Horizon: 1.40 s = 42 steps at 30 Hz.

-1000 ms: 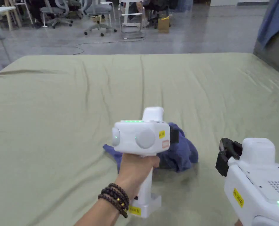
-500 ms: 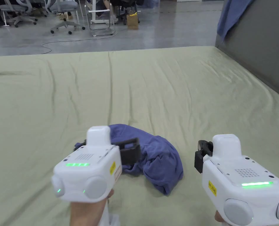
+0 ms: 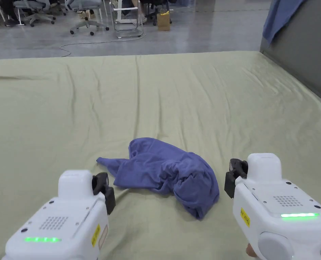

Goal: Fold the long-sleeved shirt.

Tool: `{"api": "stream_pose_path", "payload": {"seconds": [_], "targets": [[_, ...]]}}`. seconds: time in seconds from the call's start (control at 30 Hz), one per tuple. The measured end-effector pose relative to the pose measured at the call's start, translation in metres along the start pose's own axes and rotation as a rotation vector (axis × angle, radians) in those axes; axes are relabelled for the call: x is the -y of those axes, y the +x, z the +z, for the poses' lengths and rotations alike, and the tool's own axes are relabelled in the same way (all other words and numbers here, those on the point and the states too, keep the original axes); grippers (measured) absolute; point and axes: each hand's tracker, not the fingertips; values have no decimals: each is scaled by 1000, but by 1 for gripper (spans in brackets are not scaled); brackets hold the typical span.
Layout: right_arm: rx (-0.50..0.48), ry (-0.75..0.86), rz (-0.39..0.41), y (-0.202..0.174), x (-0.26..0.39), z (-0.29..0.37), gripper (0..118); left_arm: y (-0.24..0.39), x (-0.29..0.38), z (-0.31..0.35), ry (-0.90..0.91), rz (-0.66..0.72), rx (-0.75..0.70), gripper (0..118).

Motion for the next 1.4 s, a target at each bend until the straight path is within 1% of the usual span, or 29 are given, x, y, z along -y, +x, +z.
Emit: {"api": "stream_pose_path", "payload": {"seconds": [0.03,0.1,0.13,0.17,0.2,0.27,0.37,0.43,0.47,0.5,0.57,0.6,0.63,0.67,0.7,0.73,0.77,0.8,0.83,0.9,0.97,1.13,1.17,1.23,1.27,1.3,1.33,1.37,1.4], "targets": [[0,-6,-3,1,1,-1,0,0,-18,-20,-22,-12,28,62],[4,-15,-1,3,4,-3,0,1,-42,-54,-87,3,37,92],[10,-22,0,4,6,-5,0,4,-51,-80,-150,12,48,103],[15,-27,-4,5,8,-7,0,4,-57,-100,-245,28,41,118],[13,-34,-13,8,11,-10,0,3,-72,-133,-142,26,77,118],[-2,-62,-25,12,15,-16,0,9,-85,-197,-216,2,59,118],[-3,-107,-1,14,20,-24,0,6,-97,-293,-374,-44,88,118],[3,-123,-1,15,24,-27,0,12,-87,-332,-462,-100,48,118],[5,-138,-14,15,26,-28,0,14,-81,-352,-500,-142,14,115],[1,-149,-26,16,28,-29,0,15,-74,-366,-500,-167,-5,109],[-14,-170,-43,19,32,-33,0,16,-50,-383,-565,-134,5,102],[-10,-178,-42,19,35,-36,0,15,-45,-392,-602,-110,12,102],[0,-191,-39,20,37,-39,0,15,-38,-399,-644,-70,39,97],[5,-201,-40,21,39,-43,0,11,-25,-398,-666,-50,52,74],[4,-210,-46,23,40,-46,0,14,-22,-396,-678,-58,34,12],[6,-226,-61,25,42,-52,4,18,-20,-394,-666,-69,53,1],[-7,-255,-85,27,45,-59,28,26,-24,-385,-594,-133,5,1],[-20,-273,-102,29,47,-66,67,25,-22,-378,-577,-145,12,1],[-36,-321,-105,33,49,-81,81,25,-26,-374,-601,-129,40,1],[-37,-376,-93,35,53,-106,73,18,-36,-365,-567,-99,55,1],[-22,-420,-61,34,56,-128,73,4,-50,-352,-529,-23,101,1],[-35,-498,10,22,65,-180,67,-7,-87,-311,-416,-27,167,1],[-50,-510,27,17,67,-190,61,-8,-94,-301,-393,-24,174,1],[-90,-515,61,9,69,-199,42,-11,-102,-287,-344,-23,188,1],[-138,-489,77,4,67,-198,24,-12,-107,-276,-308,-10,186,1],[-159,-488,93,1,66,-197,4,-14,-110,-268,-289,4,197,1],[-89,-501,164,-6,62,-194,4,-18,-114,-261,-277,18,208,1],[-115,-508,203,-7,59,-193,4,-20,-117,-255,-264,17,208,1],[-150,-503,211,-5,53,-188,3,-23,-123,-246,-243,13,206,1]]}}
